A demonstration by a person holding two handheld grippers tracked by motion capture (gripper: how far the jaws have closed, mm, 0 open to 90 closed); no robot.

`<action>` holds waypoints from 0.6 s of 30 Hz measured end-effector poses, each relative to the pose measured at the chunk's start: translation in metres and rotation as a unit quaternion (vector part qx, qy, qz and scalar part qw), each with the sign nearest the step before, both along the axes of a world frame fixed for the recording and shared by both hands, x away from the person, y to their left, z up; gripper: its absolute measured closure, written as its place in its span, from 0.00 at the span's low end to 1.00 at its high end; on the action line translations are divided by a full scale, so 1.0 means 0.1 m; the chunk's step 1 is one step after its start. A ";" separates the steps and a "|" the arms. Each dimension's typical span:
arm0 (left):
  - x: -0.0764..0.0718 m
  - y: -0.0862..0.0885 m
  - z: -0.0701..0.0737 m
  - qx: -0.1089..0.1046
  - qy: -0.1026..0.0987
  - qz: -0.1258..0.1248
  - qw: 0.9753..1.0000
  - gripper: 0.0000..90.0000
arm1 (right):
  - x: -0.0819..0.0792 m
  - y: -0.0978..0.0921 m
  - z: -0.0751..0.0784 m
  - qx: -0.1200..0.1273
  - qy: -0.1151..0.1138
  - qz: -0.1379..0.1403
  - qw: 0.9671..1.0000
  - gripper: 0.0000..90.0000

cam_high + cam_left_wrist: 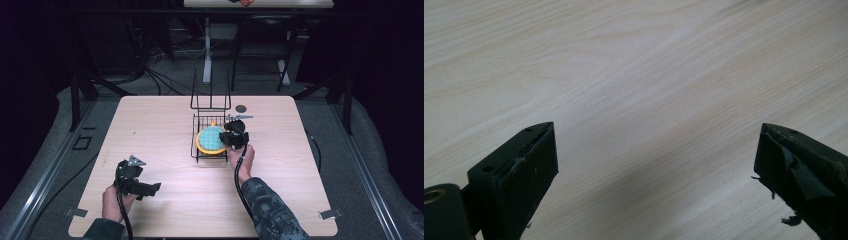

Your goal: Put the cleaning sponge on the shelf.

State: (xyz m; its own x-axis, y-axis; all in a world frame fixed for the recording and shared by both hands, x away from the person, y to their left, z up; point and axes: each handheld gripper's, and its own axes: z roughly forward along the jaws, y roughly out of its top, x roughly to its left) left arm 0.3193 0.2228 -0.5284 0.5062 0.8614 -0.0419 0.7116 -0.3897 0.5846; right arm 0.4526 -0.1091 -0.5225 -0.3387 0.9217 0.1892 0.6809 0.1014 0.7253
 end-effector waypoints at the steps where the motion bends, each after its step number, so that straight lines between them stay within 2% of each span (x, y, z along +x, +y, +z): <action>1: 0.00 0.00 0.00 0.000 0.000 0.000 1.000 0.04 | 0.00 0.00 0.00 0.002 0.003 -0.001 1.000 0.85; 6: 0.00 0.00 0.00 0.000 0.000 -0.001 1.000 0.04 | -0.01 -0.02 0.02 0.004 0.006 0.004 1.000 0.80; 11: 0.00 0.00 0.00 -0.001 0.000 0.000 1.000 0.04 | -0.02 -0.04 0.05 0.010 0.000 0.015 1.000 0.72; 14: 0.00 0.00 0.00 -0.001 0.000 0.000 1.000 0.04 | -0.02 -0.04 0.06 0.009 0.000 0.023 1.000 0.63; 18: 0.00 0.00 0.00 0.000 0.000 0.000 1.000 0.04 | -0.04 -0.05 0.08 0.014 0.004 0.030 0.999 0.44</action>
State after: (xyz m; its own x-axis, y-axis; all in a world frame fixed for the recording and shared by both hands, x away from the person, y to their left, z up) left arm 0.3194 0.2228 -0.5284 0.5062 0.8614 -0.0425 0.7117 -0.3894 0.5847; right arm 0.4490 -0.1144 -0.5143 -0.3911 0.8942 0.2180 0.6805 0.1214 0.7226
